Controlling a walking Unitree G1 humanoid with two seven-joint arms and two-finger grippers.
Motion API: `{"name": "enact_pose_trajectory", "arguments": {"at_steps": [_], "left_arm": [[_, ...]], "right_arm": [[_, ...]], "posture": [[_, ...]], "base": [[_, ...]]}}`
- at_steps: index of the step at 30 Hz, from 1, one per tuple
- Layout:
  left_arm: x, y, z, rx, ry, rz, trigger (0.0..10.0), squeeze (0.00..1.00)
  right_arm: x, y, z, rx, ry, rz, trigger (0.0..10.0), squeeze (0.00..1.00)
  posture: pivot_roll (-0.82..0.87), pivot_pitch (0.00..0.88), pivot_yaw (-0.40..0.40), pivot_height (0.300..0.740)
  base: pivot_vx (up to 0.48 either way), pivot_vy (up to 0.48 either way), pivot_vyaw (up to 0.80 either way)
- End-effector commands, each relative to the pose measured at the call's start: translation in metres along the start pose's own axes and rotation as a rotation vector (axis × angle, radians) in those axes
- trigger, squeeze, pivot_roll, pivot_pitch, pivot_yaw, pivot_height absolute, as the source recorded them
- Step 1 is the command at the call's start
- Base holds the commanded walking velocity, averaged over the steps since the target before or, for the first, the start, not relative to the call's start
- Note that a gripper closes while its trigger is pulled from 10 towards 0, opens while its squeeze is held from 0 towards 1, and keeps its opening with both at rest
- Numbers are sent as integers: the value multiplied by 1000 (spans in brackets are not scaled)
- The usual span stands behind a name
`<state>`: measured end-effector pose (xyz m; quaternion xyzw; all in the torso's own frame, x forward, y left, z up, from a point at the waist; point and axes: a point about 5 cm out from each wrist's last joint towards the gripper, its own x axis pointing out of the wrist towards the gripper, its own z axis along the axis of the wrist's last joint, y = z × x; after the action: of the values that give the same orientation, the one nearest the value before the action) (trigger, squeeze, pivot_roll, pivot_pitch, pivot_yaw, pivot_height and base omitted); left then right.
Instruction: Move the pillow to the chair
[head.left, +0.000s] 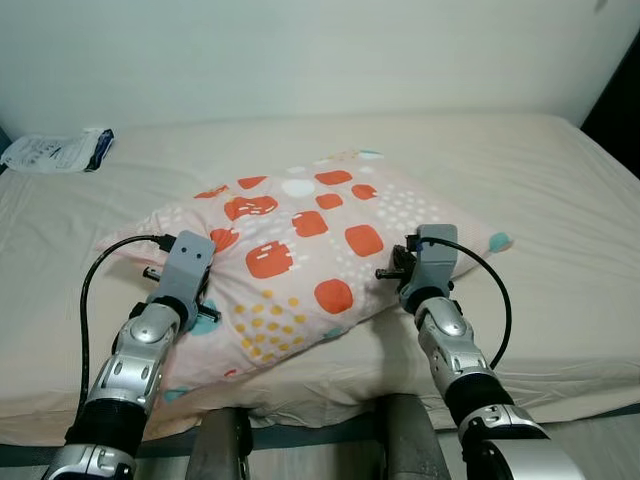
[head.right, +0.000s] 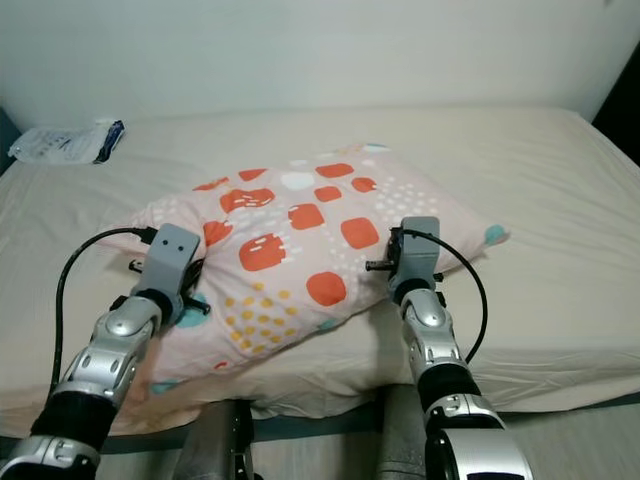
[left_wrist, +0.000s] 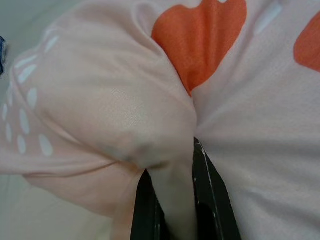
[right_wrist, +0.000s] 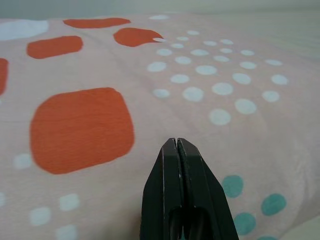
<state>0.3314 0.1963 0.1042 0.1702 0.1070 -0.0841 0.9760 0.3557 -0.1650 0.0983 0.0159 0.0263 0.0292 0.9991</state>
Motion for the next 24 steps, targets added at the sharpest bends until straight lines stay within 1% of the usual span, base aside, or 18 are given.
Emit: {"name": "enact_pose_trajectory", "arguments": {"at_steps": [1,3,7,8,9,10,12,13,14,15,16,18,19,21,22,23,24], "left_arm": [[2,4,-2,23,25,-11,10000,0],[7,13,2,15,30,-28,10000,0],[7,19,1,6,42,-67,10000,0],[4,25,-4,11,70,-175,10000,0],[1,32,-7,47,91,-222,10000,0],[-2,37,-10,74,106,-250,10000,0],[-3,39,-11,90,115,-261,10000,0],[-8,51,-13,143,140,-306,10000,0],[-8,51,-13,143,140,-306,10000,0],[-12,60,-14,176,158,-337,10000,0],[-21,79,-15,244,203,-392,10000,0],[-21,79,-15,244,203,-392,10000,0],[-25,88,-15,271,223,-410,10000,0],[-41,116,-16,380,310,-443,10000,0],[-46,124,-16,416,340,-451,10000,0],[-49,129,-17,437,360,-457,10000,0],[-55,142,-16,500,403,-429,10000,0]], "right_arm": [[1,0,-1,32,8,-3,10000,0],[2,-2,1,16,8,-7,10000,0],[2,-2,3,20,-2,-12,10000,0],[2,-3,4,28,-10,-19,10000,0],[2,-4,4,26,-10,-21,10000,0],[2,-5,4,25,-11,-23,10000,0],[2,-5,4,24,-10,-23,10000,0],[1,-7,4,23,-12,-27,10000,0],[1,-7,4,23,-12,-27,10000,0],[1,-8,4,23,-12,-30,10000,0],[1,-11,5,23,-17,-37,10000,0],[1,-11,5,23,-17,-37,10000,0],[1,-13,6,23,-19,-41,10000,0],[1,-18,10,28,-37,-58,10000,0],[2,-20,12,30,-45,-65,10000,0],[2,-21,13,31,-49,-68,10000,0],[3,-25,17,49,-66,-90,10000,0]], "posture": [[34,171,1,572],[32,186,8,557],[28,197,18,553],[25,197,24,553],[26,199,27,553],[26,199,27,553],[26,199,27,553],[25,197,29,553],[25,197,29,553],[25,197,29,553],[31,195,28,553],[31,195,28,553],[31,195,28,553],[39,192,24,553],[39,192,24,553],[39,192,24,553],[40,194,21,553]], "base": [[0,0,0],[0,0,0],[0,0,0],[0,0,0],[0,0,0],[0,0,0],[0,0,0],[0,0,0],[0,0,0],[0,0,0],[0,0,0],[0,0,0],[0,0,0],[0,0,0],[0,0,0],[0,0,0],[0,0,0]]}}
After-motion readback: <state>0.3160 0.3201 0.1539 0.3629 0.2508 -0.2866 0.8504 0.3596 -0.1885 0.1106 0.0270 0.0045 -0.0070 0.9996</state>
